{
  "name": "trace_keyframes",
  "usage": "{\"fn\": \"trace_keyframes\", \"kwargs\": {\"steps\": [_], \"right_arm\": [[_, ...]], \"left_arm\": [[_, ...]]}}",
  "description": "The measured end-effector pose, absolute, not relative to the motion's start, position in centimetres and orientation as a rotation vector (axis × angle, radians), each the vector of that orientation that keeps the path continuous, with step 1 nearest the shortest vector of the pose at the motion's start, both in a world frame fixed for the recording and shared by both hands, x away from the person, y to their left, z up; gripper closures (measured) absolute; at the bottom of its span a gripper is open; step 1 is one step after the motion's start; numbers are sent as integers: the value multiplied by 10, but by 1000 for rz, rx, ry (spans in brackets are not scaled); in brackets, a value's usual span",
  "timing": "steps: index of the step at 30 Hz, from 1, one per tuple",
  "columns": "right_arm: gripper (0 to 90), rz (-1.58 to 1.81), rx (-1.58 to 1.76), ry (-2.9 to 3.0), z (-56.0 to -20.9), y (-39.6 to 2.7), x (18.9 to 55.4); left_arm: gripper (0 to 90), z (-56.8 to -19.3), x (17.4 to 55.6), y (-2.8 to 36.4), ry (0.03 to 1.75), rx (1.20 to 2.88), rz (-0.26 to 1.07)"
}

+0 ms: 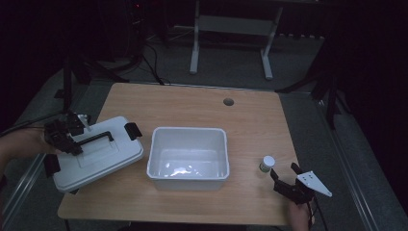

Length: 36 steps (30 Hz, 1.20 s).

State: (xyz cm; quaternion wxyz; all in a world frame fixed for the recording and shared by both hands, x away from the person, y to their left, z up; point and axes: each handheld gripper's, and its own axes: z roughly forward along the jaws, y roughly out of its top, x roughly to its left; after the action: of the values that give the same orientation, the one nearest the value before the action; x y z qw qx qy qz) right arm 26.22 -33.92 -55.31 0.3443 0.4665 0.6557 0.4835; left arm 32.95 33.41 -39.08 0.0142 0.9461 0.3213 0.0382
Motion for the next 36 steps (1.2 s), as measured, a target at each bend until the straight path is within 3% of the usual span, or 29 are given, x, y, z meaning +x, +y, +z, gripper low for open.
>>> {"fn": "trace_keyframes", "kwargs": {"steps": [20,36], "right_arm": [[123,1255,1212,1704,-553,-339,262],[123,1256,1210,1710,-553,-339,262]], "left_arm": [[834,-474,350,328,1041,2897,19],[830,-493,355,322,1025,2897,-14]]}}
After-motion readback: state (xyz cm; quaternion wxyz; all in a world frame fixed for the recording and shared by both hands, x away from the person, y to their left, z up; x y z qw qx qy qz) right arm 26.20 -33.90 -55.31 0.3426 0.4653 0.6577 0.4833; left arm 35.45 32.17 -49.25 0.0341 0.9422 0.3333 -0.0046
